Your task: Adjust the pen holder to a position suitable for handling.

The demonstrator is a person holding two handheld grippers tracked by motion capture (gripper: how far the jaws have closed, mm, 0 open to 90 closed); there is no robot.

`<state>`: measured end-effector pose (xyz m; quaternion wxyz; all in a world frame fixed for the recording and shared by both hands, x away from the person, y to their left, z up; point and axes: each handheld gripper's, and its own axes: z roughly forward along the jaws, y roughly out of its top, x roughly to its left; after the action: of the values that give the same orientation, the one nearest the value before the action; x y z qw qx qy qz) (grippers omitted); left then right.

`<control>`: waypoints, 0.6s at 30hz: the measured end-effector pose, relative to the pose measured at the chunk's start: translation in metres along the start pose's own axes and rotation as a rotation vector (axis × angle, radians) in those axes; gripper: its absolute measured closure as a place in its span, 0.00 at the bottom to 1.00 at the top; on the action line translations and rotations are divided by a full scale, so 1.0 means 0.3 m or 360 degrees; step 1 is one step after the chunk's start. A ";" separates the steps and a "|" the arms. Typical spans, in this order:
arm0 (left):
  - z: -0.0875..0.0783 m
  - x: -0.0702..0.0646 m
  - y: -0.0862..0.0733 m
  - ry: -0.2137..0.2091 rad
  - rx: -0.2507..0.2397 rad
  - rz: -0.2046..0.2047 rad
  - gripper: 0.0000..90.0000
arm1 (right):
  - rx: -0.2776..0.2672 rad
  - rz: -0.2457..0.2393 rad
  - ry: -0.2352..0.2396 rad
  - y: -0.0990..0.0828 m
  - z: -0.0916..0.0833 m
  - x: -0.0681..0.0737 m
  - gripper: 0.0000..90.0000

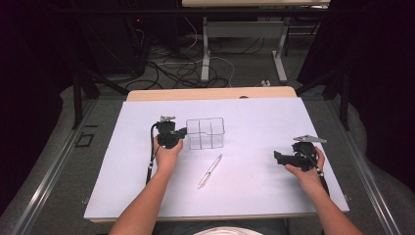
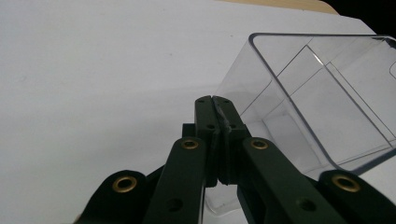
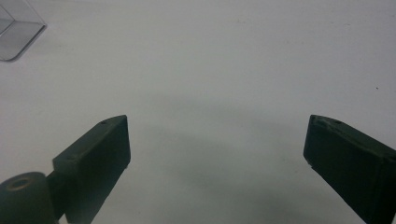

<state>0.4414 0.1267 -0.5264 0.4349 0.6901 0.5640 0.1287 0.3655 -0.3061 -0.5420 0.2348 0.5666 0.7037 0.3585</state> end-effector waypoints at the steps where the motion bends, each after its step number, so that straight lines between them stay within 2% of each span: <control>1: 0.003 -0.004 0.000 0.0002 -0.0003 -0.0006 1.00 | -0.0001 0.0001 0.0000 0.000 0.000 0.000 0.08; 8: 0.033 -0.029 0.004 -0.0025 -0.0003 0.0007 1.00 | 0.0009 -0.0002 0.0008 -0.001 0.001 0.006 0.08; 18: 0.061 -0.051 0.022 -0.0015 0.0019 0.0022 1.00 | 0.0018 0.0003 0.0010 -0.002 0.003 0.001 0.08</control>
<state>0.4530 0.1050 -0.5275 0.4324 0.6971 0.5580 0.1252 0.3658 -0.3058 -0.5432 0.2291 0.5675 0.7059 0.3565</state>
